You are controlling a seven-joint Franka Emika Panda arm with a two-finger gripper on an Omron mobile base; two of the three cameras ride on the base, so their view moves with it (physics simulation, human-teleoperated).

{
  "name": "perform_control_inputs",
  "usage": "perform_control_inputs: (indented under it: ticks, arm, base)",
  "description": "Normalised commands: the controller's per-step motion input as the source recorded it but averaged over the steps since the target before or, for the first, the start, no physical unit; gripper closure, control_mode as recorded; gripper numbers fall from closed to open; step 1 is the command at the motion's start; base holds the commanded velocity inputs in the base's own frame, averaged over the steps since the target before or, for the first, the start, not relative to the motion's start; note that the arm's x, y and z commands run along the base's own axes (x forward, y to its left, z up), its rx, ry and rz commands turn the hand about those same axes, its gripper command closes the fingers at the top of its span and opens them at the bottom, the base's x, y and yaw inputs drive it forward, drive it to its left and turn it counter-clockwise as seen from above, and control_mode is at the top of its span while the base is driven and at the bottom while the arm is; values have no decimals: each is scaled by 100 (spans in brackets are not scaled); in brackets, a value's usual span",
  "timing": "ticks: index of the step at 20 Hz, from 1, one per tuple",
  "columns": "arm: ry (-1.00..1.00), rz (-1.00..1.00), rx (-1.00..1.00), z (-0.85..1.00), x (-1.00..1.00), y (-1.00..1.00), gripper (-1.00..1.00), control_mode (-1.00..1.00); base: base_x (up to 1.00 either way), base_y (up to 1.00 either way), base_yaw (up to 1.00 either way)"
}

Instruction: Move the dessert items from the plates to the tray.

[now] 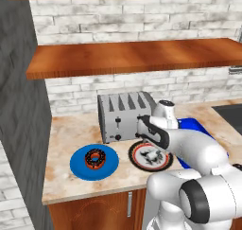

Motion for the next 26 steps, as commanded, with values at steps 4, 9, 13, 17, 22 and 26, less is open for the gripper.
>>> perform_control_inputs:
  ticks: [4,9,13,17,22,26]
  arm:
    - [2,0,0,-11,-34,-3,-100,-100]
    - [1,0,0,-8,0,0,-100,-100]
    - [6,-1,-4,-40,0,0,-100,-100]
    - [0,0,-3,-26,2,0,-100,-100]
    - [0,0,-2,-24,7,0,-100,-100]
    - [3,0,-7,-56,0,0,-100,-100]
  base:
    - [0,0,0]
    - [0,0,0]
    - [0,0,0]
    - [0,0,0]
    - [0,0,0]
    - [0,0,0]
